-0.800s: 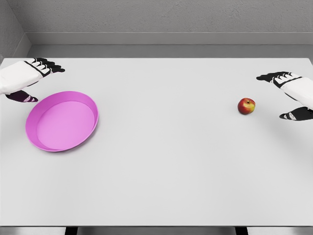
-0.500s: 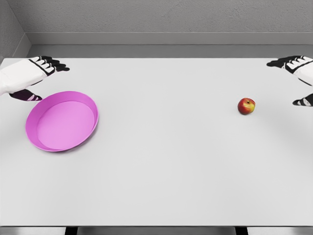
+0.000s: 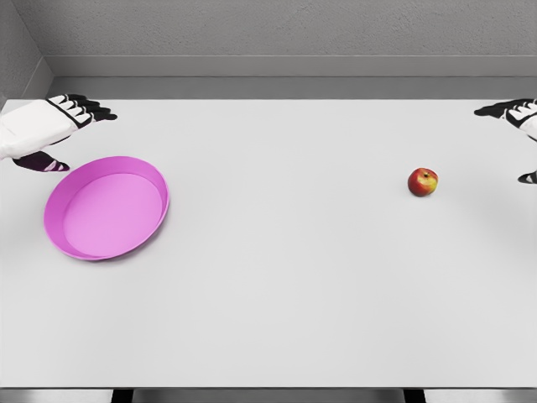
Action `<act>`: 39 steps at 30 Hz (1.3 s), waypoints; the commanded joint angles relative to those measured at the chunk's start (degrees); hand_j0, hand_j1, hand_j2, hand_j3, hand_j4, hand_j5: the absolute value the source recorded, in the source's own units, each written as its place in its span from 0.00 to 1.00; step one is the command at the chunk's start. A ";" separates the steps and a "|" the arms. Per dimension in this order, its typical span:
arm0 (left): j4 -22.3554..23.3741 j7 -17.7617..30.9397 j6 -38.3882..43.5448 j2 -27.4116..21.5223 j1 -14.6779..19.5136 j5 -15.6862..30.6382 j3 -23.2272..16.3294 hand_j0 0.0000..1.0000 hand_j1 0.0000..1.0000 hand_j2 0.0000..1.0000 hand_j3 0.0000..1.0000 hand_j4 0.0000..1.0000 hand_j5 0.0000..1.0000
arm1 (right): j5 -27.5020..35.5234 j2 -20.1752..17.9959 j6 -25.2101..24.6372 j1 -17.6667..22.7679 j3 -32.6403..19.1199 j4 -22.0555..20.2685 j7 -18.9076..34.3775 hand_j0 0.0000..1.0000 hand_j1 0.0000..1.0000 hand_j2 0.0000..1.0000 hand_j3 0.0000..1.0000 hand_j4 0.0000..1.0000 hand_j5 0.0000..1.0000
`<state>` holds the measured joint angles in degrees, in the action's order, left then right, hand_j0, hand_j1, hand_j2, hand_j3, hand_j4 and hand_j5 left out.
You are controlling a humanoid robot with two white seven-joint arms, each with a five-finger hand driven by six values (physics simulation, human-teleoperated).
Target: Put the apple on the plate with both arms
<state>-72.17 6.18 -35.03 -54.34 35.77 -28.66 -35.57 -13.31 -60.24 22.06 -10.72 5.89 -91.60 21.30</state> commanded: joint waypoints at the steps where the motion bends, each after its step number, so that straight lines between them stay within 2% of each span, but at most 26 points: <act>1: 0.01 -0.03 0.03 0.02 0.00 0.36 0.06 1.00 1.00 1.00 1.00 1.00 1.00 | 0.22 -0.05 0.26 0.00 -0.26 -0.42 -0.03 1.00 1.00 1.00 1.00 1.00 1.00; 7: 0.01 -0.03 0.03 -0.07 0.00 0.44 -0.12 1.00 1.00 1.00 1.00 1.00 1.00 | -0.40 0.39 -1.05 -0.44 0.97 1.78 0.76 1.00 1.00 1.00 1.00 1.00 1.00; 9: 0.01 -0.03 0.03 -0.07 0.09 0.36 -0.12 1.00 1.00 1.00 1.00 1.00 1.00 | -1.98 0.65 -1.58 -0.97 1.14 1.60 6.38 1.00 1.00 1.00 1.00 1.00 1.00; 12: 0.19 -0.03 0.03 0.02 0.09 0.27 -0.03 1.00 1.00 1.00 1.00 1.00 1.00 | -2.50 2.23 -2.55 -2.37 1.58 1.43 9.29 1.00 1.00 1.00 1.00 1.00 1.00; 13: 0.28 -0.03 0.03 0.20 0.09 0.27 -0.03 1.00 1.00 1.00 1.00 1.00 1.00 | -3.82 2.59 -2.90 -4.04 2.81 1.61 9.29 1.00 1.00 1.00 1.00 1.00 1.00; 15: 0.37 -0.03 0.03 0.20 0.09 -0.08 -0.03 1.00 1.00 1.00 1.00 1.00 1.00 | -4.44 3.91 -7.55 -8.52 7.90 1.87 9.29 1.00 1.00 1.00 1.00 1.00 1.00; 18: 0.54 -0.03 0.03 0.37 0.09 -0.08 -0.03 1.00 1.00 1.00 1.00 1.00 1.00 | -6.81 6.28 -14.06 -12.39 13.53 2.40 10.25 1.00 1.00 1.00 1.00 1.00 1.00; 20: 0.72 -0.03 0.03 0.37 0.18 -0.08 -0.03 1.00 1.00 1.00 1.00 1.00 1.00 | -7.43 6.63 -16.08 -15.47 18.19 2.83 11.66 1.00 1.00 1.00 1.00 1.00 1.00; 25: 0.72 -0.03 0.03 0.46 0.18 -0.17 -0.03 1.00 1.00 1.00 1.00 1.00 1.00 | -7.43 9.09 -20.30 -19.86 24.69 5.03 12.10 1.00 1.00 1.00 1.00 1.00 1.00; 27: 0.72 -0.03 0.03 0.46 0.18 -0.17 -0.03 1.00 1.00 1.00 1.00 1.00 1.00 | -7.43 11.37 -21.27 -22.06 27.33 7.75 13.70 1.00 1.00 1.00 1.00 1.00 1.00; 32: 0.72 -0.03 0.03 0.46 0.18 -0.17 -0.12 1.00 1.00 1.00 1.00 1.00 1.00 | -7.43 11.99 -21.53 -23.73 29.35 10.48 13.70 1.00 1.00 1.00 1.00 1.00 1.00; 35: 0.72 -0.03 0.03 0.46 0.18 -0.17 -0.12 1.00 1.00 1.00 1.00 1.00 1.00 | -7.43 13.04 -24.26 -26.02 32.87 10.57 13.70 1.00 1.00 1.00 1.00 1.00 1.00; 39: 0.81 -0.03 0.03 0.46 0.18 -0.17 -0.12 1.00 1.00 1.00 1.00 1.00 1.00 | -7.43 13.13 -24.96 -26.10 34.45 10.57 13.70 1.00 1.00 1.00 1.00 1.00 1.00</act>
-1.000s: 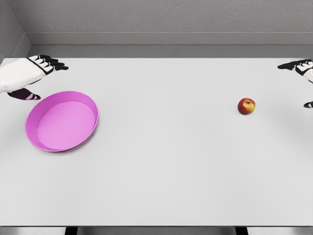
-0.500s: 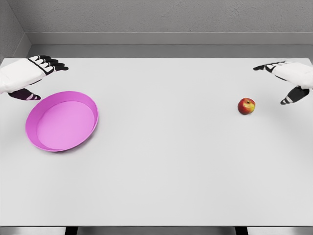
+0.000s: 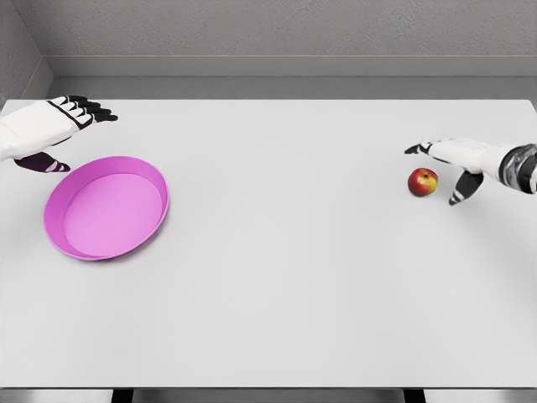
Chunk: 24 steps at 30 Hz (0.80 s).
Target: Put the apple on the plate with both arms
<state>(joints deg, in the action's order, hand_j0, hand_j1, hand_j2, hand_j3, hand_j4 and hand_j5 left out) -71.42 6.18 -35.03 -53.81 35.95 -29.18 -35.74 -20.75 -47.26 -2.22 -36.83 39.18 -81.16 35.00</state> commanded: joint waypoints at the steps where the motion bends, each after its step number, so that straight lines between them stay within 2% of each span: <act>1: 0.05 -0.03 0.03 -0.07 0.00 0.35 0.06 1.00 1.00 1.00 1.00 1.00 1.00 | 0.01 0.15 -0.68 0.00 1.34 0.13 0.00 1.00 1.00 1.00 1.00 1.00 1.00; 17: 0.58 -0.03 0.03 0.54 0.00 -0.88 0.15 1.00 1.00 1.00 1.00 1.00 1.00 | 0.01 1.55 -0.86 -2.46 3.80 1.71 0.00 0.99 0.99 0.99 0.99 0.99 0.99; 20: 0.67 -0.03 0.03 0.72 0.00 -1.23 0.24 1.00 1.00 1.00 1.00 1.00 1.00 | 0.01 1.55 -0.77 -2.46 3.89 1.89 0.00 0.95 0.95 0.95 0.95 0.95 0.95; 24: 0.67 -0.03 0.03 0.72 0.00 -1.32 0.24 1.00 1.00 1.00 1.00 1.00 1.00 | 0.01 1.46 -0.60 -2.37 4.15 1.89 0.00 0.78 0.78 0.78 0.78 0.78 0.78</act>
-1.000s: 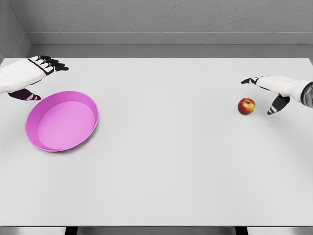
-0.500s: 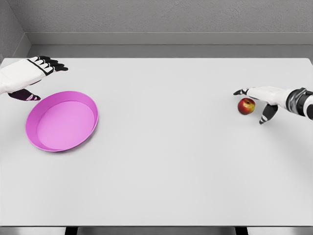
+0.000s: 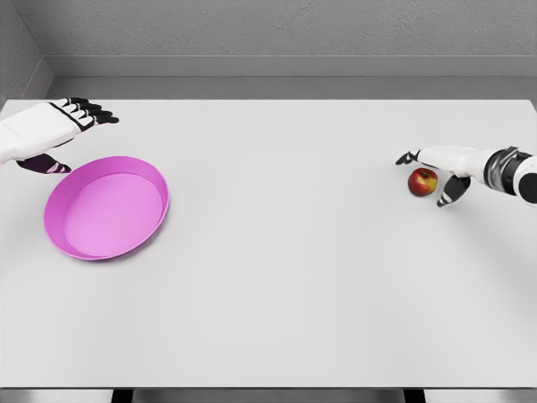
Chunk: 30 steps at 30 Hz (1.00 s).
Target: Put the apple on the plate with both arms
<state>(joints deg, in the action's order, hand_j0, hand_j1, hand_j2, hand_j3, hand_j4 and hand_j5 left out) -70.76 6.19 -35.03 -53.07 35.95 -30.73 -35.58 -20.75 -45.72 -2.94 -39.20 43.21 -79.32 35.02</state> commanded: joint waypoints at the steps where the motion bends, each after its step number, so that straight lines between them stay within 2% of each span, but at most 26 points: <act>1: 0.01 -0.03 0.03 0.07 0.00 0.24 0.07 1.00 1.00 1.00 1.00 1.00 1.00 | 0.00 -0.07 0.13 0.00 0.12 0.04 -0.02 0.74 0.74 0.74 0.74 0.74 0.74; 7: 0.01 -0.03 0.03 0.33 0.00 0.23 0.07 1.00 1.00 1.00 1.00 1.00 1.00 | 0.00 -0.16 0.48 0.00 1.09 0.04 -0.02 0.67 0.67 0.67 0.67 0.67 0.67; 13: 0.01 -0.03 0.03 0.33 0.00 0.23 0.07 1.00 1.00 1.00 1.00 1.00 1.00 | 0.00 -0.33 0.57 0.00 1.17 -0.13 -0.02 0.52 0.52 0.52 0.52 0.52 0.52; 15: 0.01 -0.03 0.03 0.33 0.00 0.23 0.07 1.00 1.00 1.00 1.00 1.00 1.00 | 0.00 -0.33 0.57 0.00 1.17 -0.13 -0.02 0.50 0.50 0.50 0.50 0.50 0.50; 30: 0.01 -0.03 0.03 0.16 0.09 0.23 0.07 1.00 1.00 1.00 1.00 1.00 1.00 | 0.00 -0.51 0.48 -0.97 0.38 -1.89 -0.02 0.47 0.47 0.47 0.47 0.47 0.47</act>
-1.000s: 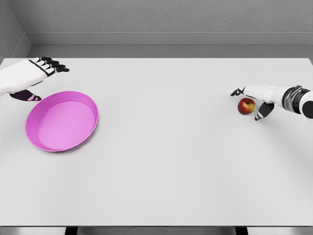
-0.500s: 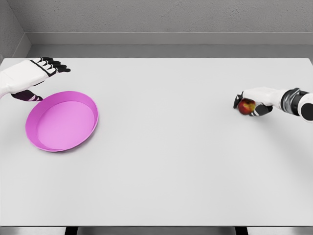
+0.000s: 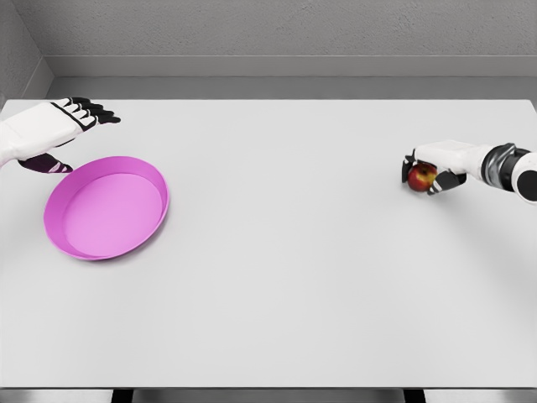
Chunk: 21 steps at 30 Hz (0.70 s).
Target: Put the apple on the plate with both arms
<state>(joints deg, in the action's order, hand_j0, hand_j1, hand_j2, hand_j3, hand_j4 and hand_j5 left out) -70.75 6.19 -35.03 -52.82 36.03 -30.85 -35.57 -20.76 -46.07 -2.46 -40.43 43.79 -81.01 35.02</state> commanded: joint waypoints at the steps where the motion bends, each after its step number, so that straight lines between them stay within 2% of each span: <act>1: 0.00 -0.03 0.03 -0.09 0.00 0.35 0.06 1.00 1.00 1.00 1.00 1.00 1.00 | 0.02 -0.24 0.00 -0.09 -0.11 -0.90 -0.02 0.47 0.47 0.47 0.47 0.47 0.47; 9: 0.00 -0.03 0.03 -0.09 0.00 0.35 0.06 1.00 1.00 1.00 1.00 1.00 1.00 | 0.11 -0.16 0.00 -0.53 -1.08 -9.07 -0.02 0.47 0.47 0.47 0.47 0.47 0.47; 12: 0.00 -0.03 0.03 -0.09 0.00 0.35 0.06 1.00 1.00 1.00 1.00 1.00 1.00 | 0.11 0.11 0.09 -0.53 -1.08 -10.57 -0.02 0.47 0.47 0.47 0.47 0.47 0.47; 19: -0.35 -0.03 0.03 0.00 0.00 0.44 0.15 1.00 1.00 1.00 1.00 1.00 1.00 | 0.11 0.46 0.09 -0.26 -0.64 -17.33 -0.02 0.46 0.46 0.46 0.46 0.46 0.46; 21: -0.53 -0.03 0.03 0.00 -0.09 0.44 0.15 1.00 1.00 1.00 1.00 1.00 1.00 | 0.11 1.60 0.09 -0.18 -0.46 -18.04 -0.02 0.46 0.46 0.46 0.46 0.46 0.46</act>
<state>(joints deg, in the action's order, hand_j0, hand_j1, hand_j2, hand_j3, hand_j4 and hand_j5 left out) -71.10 6.19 -35.03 -52.78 35.95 -30.77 -35.50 -20.66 -45.03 -2.41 -40.61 43.19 -97.73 35.05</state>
